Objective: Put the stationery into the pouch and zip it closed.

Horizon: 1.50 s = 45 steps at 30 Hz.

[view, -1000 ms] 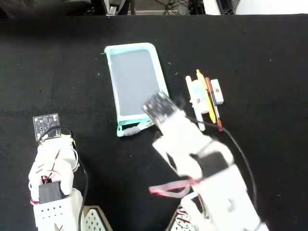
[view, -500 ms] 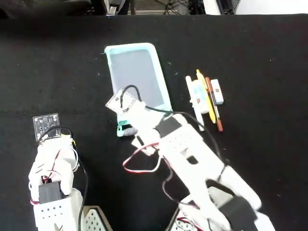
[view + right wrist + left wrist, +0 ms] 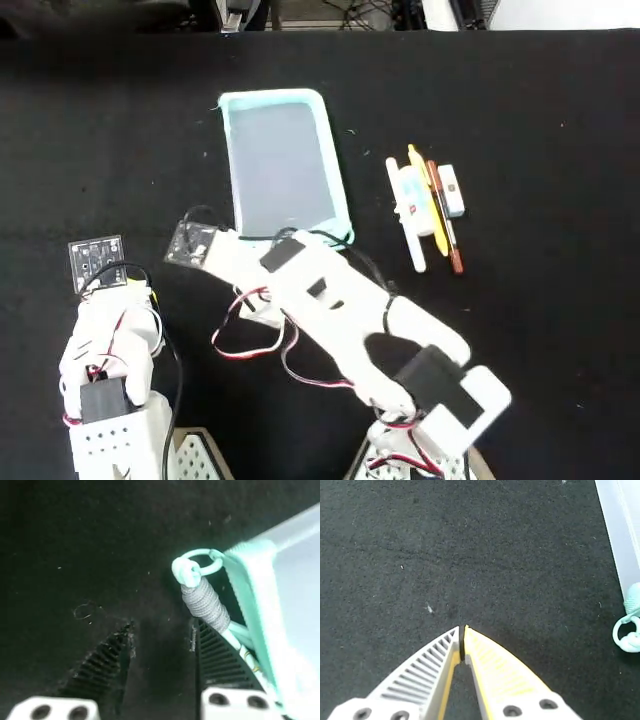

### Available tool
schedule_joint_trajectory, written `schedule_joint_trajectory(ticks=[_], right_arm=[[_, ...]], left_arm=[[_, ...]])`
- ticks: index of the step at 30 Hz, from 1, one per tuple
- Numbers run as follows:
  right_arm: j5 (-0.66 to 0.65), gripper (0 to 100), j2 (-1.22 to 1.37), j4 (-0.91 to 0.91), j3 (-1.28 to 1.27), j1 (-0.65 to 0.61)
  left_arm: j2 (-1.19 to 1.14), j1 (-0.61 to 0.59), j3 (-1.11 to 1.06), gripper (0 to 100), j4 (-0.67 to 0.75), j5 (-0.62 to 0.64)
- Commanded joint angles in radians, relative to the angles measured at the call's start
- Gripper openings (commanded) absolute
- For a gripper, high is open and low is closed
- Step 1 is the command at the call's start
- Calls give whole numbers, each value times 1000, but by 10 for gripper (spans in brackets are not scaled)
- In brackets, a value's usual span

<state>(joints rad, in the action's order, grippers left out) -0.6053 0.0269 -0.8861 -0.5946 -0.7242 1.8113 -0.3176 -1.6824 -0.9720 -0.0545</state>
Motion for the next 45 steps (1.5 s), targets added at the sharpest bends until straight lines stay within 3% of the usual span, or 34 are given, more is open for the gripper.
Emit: schedule_joint_trajectory(ticks=[1, 10, 20, 27, 34, 36, 39, 45], right_arm=[[-57, 177, 4, -3, 62, -11], [-103, 178, 4, -229, 205, -11], [-103, 181, 27, -81, 229, -14], [-103, 181, 182, 3, 237, -14], [-98, 176, 274, -104, 314, -14], [-97, 141, 263, -157, 315, -12], [-95, 8, 234, -221, 314, -9], [-68, 11, 42, -255, 154, -15]], left_arm=[[3, -5, -16, 41, 18, 3], [3, -5, -16, 41, 17, 3], [3, -5, -16, 41, 15, 3], [3, -5, -16, 41, 15, 3], [3, -5, -16, 41, 15, 3], [3, -5, -16, 41, 15, 3], [3, -5, -16, 41, 15, 3], [3, -5, -16, 41, 15, 3]])
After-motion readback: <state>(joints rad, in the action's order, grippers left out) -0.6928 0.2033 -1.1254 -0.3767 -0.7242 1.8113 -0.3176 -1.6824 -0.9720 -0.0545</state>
